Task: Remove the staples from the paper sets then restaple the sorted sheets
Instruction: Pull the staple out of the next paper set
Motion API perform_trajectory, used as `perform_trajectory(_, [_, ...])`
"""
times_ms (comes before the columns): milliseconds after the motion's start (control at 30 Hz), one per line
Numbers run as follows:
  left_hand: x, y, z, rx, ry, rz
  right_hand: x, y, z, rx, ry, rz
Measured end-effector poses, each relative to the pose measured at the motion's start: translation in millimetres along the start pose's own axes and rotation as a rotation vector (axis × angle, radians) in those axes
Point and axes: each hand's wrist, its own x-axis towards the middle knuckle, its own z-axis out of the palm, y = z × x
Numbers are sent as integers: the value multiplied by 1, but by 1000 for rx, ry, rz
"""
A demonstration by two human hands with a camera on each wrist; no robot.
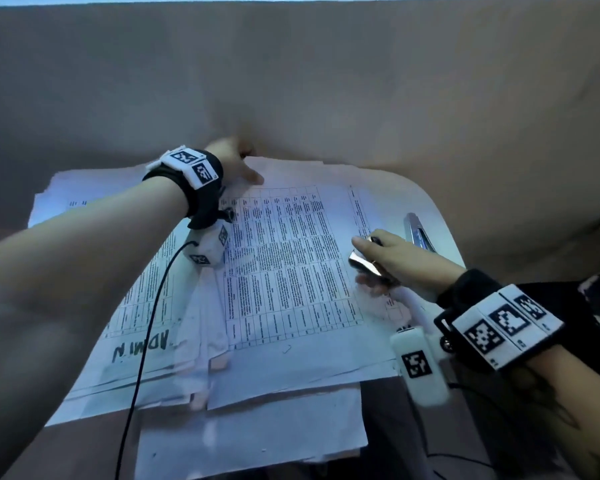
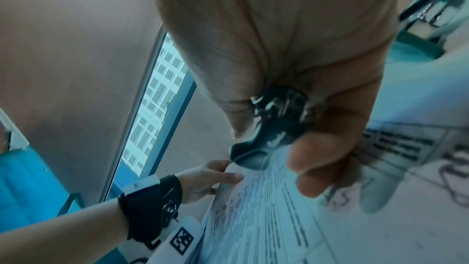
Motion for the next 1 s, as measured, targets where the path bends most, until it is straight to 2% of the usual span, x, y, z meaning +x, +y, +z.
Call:
perform_trajectory(133, [-5,7,-13,-32,130,120,-2,2,-6,120,74,-58])
perform_trajectory(200, [-10,12,-23,-99,179,169,-3,1,-7,105,88,-75])
perform_trajectory(400, [-33,31,-54,-229,154,351,-3,-3,-10,42,100,-150])
perform_trajectory(533, [-52,41,-77,-241,155,410,-4,-5,-9,-8,96,-214])
perform_trajectory(600, [-59,45,-84,-186,158,421,-4,-8,-7,-9,166,-260])
perform_trajectory(667, [-66,50,-87,-78,171,436,-4,-18,-10,-43,331,-314])
perform_trajectory(833, [-78,50,-87,134,244,468,-16,-79,-20,-387,722,-619])
perform_trajectory(900, [-85,49,-91,201,288,517,-23,-103,-15,-577,769,-715])
perform_trajectory(1000, [-96,51,-95,263,387,636,-24,-125,-6,-729,708,-747])
